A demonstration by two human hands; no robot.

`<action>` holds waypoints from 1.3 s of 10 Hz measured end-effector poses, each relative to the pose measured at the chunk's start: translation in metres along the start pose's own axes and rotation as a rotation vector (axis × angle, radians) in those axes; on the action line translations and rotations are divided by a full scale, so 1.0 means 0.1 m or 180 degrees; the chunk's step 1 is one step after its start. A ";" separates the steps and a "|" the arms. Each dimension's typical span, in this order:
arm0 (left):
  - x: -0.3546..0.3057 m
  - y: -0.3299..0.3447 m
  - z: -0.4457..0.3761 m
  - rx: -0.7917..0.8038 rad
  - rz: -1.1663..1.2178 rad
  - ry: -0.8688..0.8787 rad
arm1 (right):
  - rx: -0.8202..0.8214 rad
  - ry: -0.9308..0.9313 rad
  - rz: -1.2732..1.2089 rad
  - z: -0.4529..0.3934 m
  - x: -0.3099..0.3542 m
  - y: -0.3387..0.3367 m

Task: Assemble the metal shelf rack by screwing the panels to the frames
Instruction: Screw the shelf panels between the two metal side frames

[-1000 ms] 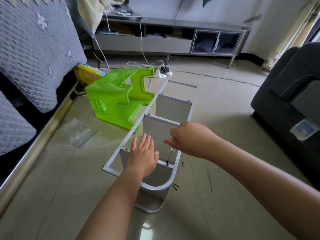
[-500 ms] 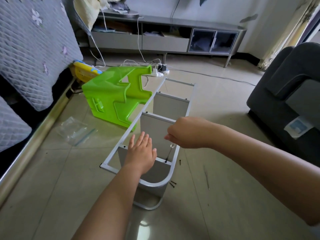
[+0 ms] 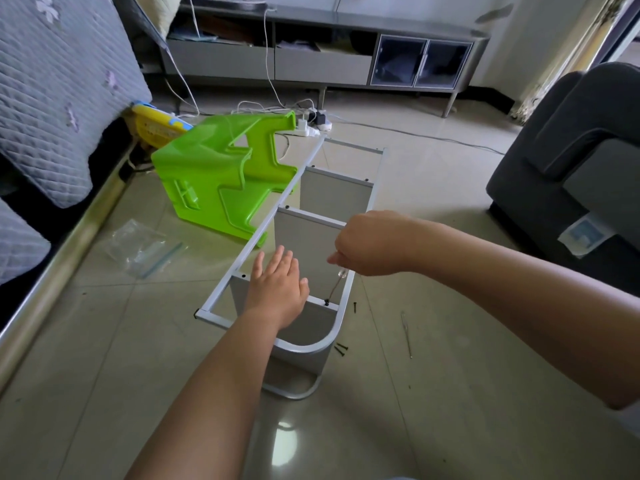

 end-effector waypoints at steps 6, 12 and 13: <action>-0.01 -0.01 0.00 -0.0023 0.0001 -0.0010 | -0.0125 -0.0228 -0.0018 0.01 0.18 0.03; 0.00 -0.02 0.00 -0.0055 0.0038 0.0009 | 0.0085 -0.0231 -0.0401 -0.02 0.09 0.06; 0.00 -0.02 0.01 -0.0020 0.0048 0.0011 | -0.0061 -0.0105 -0.0139 -0.04 0.05 0.03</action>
Point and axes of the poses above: each hand's wrist, its own z-axis away from the middle knuckle, its own y-axis out of the palm, x = y × z, the point moved 10 cm from there along -z, towards the middle knuckle, and after that the axes turned 9 degrees about x, right-handed, at the moved point
